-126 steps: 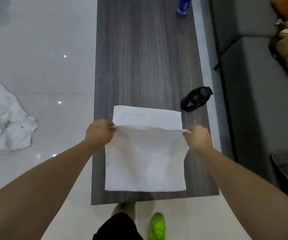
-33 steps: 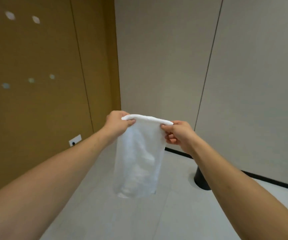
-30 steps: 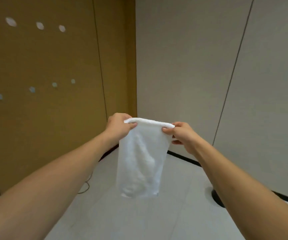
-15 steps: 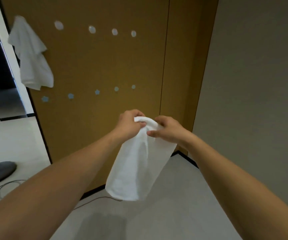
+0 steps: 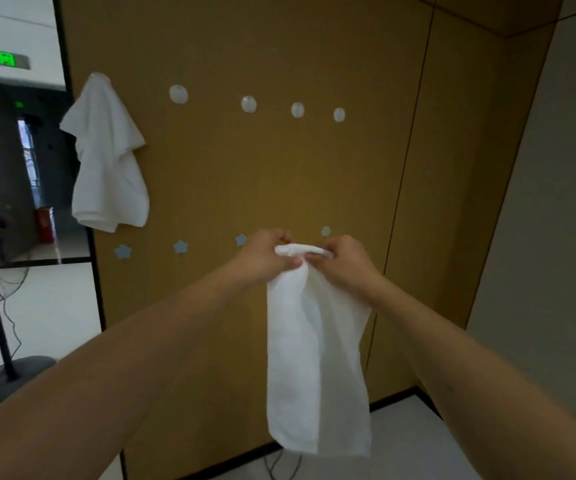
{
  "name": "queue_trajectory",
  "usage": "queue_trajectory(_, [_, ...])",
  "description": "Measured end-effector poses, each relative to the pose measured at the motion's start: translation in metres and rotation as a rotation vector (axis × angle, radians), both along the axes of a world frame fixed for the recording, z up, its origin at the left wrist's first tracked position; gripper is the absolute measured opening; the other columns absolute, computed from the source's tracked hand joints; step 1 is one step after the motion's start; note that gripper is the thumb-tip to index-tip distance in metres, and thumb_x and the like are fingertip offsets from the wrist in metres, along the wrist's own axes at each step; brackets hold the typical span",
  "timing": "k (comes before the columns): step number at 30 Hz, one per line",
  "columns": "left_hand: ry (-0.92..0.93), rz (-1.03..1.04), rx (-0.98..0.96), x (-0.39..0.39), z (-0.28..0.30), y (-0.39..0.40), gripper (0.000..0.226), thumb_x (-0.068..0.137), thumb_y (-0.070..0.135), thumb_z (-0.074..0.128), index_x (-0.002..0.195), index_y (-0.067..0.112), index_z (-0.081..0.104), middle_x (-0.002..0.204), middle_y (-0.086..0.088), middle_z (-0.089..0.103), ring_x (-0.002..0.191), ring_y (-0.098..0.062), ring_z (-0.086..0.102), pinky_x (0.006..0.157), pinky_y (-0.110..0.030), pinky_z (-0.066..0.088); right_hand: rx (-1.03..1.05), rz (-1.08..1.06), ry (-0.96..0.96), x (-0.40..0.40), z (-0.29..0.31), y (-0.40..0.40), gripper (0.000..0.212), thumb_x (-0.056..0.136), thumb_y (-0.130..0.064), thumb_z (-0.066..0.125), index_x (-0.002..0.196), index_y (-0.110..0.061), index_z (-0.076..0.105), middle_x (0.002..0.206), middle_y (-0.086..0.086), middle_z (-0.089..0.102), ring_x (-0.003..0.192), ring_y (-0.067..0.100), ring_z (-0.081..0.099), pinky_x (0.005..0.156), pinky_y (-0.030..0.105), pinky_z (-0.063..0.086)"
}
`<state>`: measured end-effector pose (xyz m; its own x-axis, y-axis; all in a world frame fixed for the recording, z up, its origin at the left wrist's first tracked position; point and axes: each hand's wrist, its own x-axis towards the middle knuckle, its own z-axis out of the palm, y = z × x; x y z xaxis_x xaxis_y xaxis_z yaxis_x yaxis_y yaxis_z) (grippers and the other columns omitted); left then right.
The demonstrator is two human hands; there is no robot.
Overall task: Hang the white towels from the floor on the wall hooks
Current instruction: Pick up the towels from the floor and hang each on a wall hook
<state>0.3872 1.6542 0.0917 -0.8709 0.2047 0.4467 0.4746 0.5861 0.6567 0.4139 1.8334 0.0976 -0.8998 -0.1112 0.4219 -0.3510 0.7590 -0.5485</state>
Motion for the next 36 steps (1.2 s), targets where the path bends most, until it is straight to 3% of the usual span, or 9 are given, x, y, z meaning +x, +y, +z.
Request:
queue_trajectory(5, [0.003,0.082,-0.021,-0.067,-0.005,-0.047,0.043,0.081,0.028,0.078,0.120,0.017,0.063,0.099,0.005,0.063,0.092,-0.013,0.062,0.066,-0.016,0.043,-0.059,0.149,-0.005,-0.087,0.002,-0.038,0.019,0.092,-0.027,0.061,0.086,-0.013,0.072,0.081,0.005,0.071,0.077,0.022,0.068,0.067,0.035,0.053])
queue_trajectory(10, [0.004,0.196,0.045,-0.133,-0.004,-0.094,0.036,0.085,0.031,0.075,0.113,0.011,0.065,0.102,-0.006,0.070,0.096,-0.022,0.067,0.083,-0.042,0.056,-0.115,0.299,0.036,-0.175,0.013,-0.081,0.013,0.092,-0.032,0.062,0.082,-0.031,0.070,0.079,-0.012,0.070,0.075,0.006,0.067,0.063,0.022,0.050])
queue_trajectory(12, [0.037,0.230,0.067,-0.159,-0.002,-0.109,0.038,0.085,0.030,0.076,0.116,0.011,0.065,0.104,-0.006,0.070,0.097,-0.022,0.067,0.086,-0.045,0.056,-0.111,0.335,0.074,-0.212,0.017,-0.096,0.013,0.092,-0.033,0.061,0.084,-0.034,0.071,0.081,-0.014,0.071,0.078,0.004,0.067,0.068,0.026,0.052])
queue_trajectory(16, [0.026,0.303,0.237,-0.213,0.014,-0.125,0.049,0.081,0.027,0.075,0.127,0.028,0.059,0.115,-0.001,0.064,0.096,-0.017,0.066,0.069,-0.033,0.061,0.051,0.310,0.194,-0.290,0.028,-0.122,0.032,0.096,-0.041,0.055,0.124,-0.032,0.067,0.121,-0.007,0.070,0.111,0.014,0.064,0.095,0.033,0.050])
queue_trajectory(19, [0.035,0.246,0.374,-0.246,0.039,-0.133,0.054,0.077,0.016,0.071,0.122,0.045,0.061,0.115,0.005,0.062,0.094,-0.015,0.067,0.058,-0.029,0.059,0.171,0.295,0.278,-0.344,0.048,-0.147,0.042,0.100,-0.043,0.048,0.141,-0.033,0.052,0.135,-0.002,0.062,0.123,0.019,0.057,0.096,0.029,0.044])
queue_trajectory(23, [0.092,0.271,0.439,-0.281,0.070,-0.154,0.035,0.080,0.011,0.070,0.112,0.026,0.069,0.105,0.000,0.071,0.089,-0.020,0.072,0.061,-0.036,0.061,0.074,0.349,0.386,-0.391,0.069,-0.182,0.045,0.104,-0.038,0.040,0.149,-0.031,0.039,0.131,0.007,0.063,0.116,0.025,0.061,0.094,0.034,0.048])
queue_trajectory(27, [0.098,0.267,0.479,-0.302,0.086,-0.174,0.036,0.080,0.015,0.072,0.114,0.022,0.064,0.106,-0.006,0.070,0.089,-0.024,0.072,0.060,-0.034,0.058,-0.210,0.503,0.468,-0.419,0.077,-0.212,0.040,0.103,-0.024,0.047,0.141,-0.033,0.050,0.122,0.003,0.069,0.104,0.017,0.065,0.089,0.025,0.050])
queue_trajectory(32, [0.200,0.273,0.506,-0.323,0.102,-0.190,0.032,0.072,0.016,0.063,0.096,0.035,0.072,0.092,0.004,0.073,0.077,-0.015,0.070,0.049,-0.028,0.049,-0.279,0.587,0.677,-0.445,0.086,-0.240,0.034,0.096,-0.010,0.058,0.126,-0.022,0.067,0.123,0.005,0.068,0.112,0.021,0.062,0.095,0.039,0.051])
queue_trajectory(36, [0.213,0.267,0.594,-0.342,0.112,-0.205,0.033,0.066,0.018,0.061,0.093,0.031,0.076,0.087,0.001,0.075,0.070,-0.018,0.068,0.045,-0.027,0.045,-0.294,0.445,0.957,-0.460,0.102,-0.256,0.018,0.086,-0.006,0.070,0.101,-0.012,0.078,0.089,0.008,0.065,0.088,0.026,0.057,0.072,0.037,0.048])
